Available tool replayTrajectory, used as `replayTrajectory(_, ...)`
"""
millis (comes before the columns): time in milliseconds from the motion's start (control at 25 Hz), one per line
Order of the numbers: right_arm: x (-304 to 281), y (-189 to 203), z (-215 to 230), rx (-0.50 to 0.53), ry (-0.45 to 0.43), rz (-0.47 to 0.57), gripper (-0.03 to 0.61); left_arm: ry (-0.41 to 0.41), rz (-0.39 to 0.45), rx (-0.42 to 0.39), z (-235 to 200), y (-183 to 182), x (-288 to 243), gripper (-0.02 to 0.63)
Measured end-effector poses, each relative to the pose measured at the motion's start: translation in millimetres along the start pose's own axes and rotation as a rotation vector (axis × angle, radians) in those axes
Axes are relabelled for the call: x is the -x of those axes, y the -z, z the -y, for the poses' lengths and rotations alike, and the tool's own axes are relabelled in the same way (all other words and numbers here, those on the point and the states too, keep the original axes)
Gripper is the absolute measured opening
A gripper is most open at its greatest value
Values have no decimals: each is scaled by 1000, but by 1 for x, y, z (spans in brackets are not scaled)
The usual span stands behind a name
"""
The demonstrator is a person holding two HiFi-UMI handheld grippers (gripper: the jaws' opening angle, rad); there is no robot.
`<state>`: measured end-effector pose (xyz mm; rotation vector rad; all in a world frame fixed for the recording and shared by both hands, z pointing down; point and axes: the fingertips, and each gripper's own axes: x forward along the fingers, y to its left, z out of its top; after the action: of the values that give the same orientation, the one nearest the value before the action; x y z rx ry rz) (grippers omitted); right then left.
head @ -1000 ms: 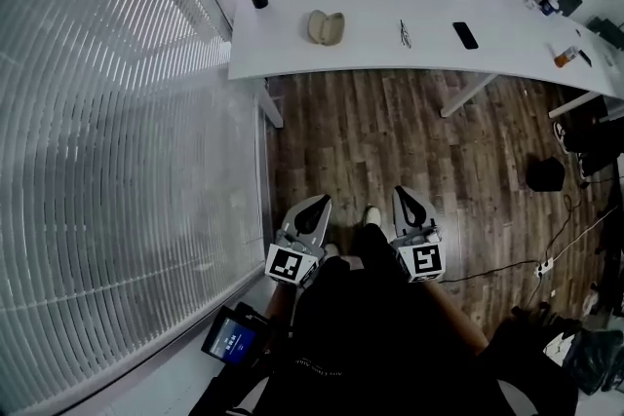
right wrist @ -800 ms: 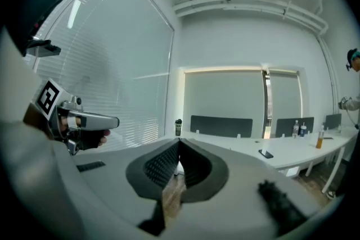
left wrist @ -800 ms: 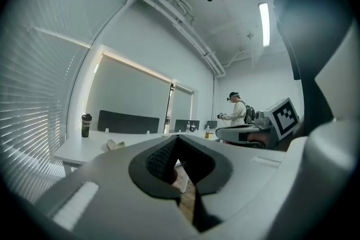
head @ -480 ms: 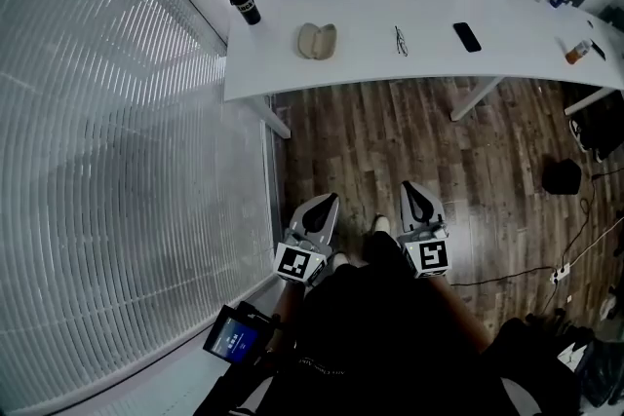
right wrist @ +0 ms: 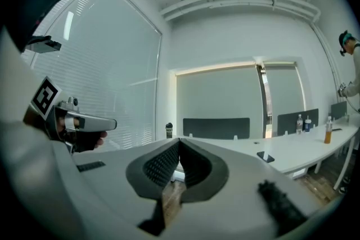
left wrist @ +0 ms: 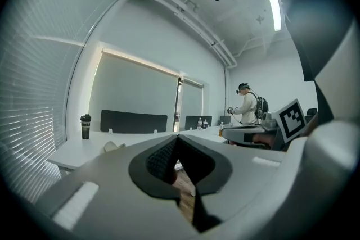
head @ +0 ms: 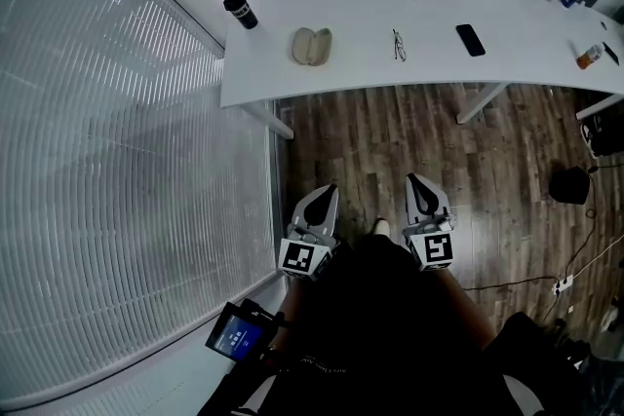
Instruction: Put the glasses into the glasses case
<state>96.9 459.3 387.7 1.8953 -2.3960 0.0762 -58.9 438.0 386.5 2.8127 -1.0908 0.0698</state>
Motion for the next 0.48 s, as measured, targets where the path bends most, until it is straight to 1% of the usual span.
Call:
replayTrajectory(160,-5,4,21,-6,15,-7,7,-1,-29,-27,0,8,-10,8)
replayTrajectory(240,-9,4,28,-4,25,-11,8,-11,-22,-24,-5,3,-16,8)
replayTrajectory(320,-17,5,35,-6,32,-18,8,-18,-10,-4,-14,2,-26,8)
replayTrajectory(400,-27,5,37,-16,41,-20,8,-14,-14,17,-23,2,-35,8)
replayTrajectory(480,-33,3,33,-19,39,-15,8,-2,-17,16,-29,1,-41,8)
